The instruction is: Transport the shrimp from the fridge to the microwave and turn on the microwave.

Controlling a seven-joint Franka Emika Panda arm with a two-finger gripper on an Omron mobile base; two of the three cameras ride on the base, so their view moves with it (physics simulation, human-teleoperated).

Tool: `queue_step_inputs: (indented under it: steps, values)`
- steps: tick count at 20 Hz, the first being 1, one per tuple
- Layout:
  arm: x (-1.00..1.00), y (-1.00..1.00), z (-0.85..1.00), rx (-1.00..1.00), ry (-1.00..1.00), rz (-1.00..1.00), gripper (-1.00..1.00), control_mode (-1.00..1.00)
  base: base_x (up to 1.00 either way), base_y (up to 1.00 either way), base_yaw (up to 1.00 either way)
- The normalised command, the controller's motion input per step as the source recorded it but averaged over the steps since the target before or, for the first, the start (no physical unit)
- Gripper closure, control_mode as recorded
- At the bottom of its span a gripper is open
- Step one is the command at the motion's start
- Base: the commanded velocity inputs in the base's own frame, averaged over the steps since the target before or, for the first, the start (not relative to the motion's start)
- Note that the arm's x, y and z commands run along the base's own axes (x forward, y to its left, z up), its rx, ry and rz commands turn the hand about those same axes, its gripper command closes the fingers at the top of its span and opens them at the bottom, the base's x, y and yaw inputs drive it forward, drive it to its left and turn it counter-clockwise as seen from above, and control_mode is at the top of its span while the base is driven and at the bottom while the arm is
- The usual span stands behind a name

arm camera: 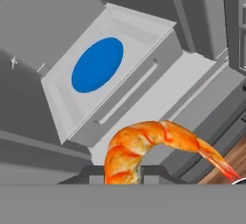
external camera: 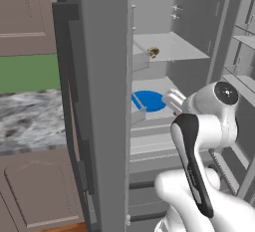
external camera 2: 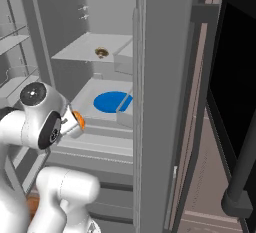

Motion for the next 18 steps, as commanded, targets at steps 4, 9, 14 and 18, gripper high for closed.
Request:
queue_step_inputs:
  steps: [4,9,14,18]
  values:
    - [-0.12,0.00,0.00,0.00,-0.05,0.00,1.00,1.00,-0.21,0.00,0.00]
    - [0.00,0.00,0.00,0.00,0.00,0.00,1.00,1.00,-0.68,0.00,0.00]
    - [0.00,0.00,0.00,0.00,0.00,0.00,1.00,1.00,-0.71,0.00,-0.01]
    - [0.00,0.00,0.00,0.00,0.00,0.00,1.00,1.00,-0.70,-0.01,-0.02]
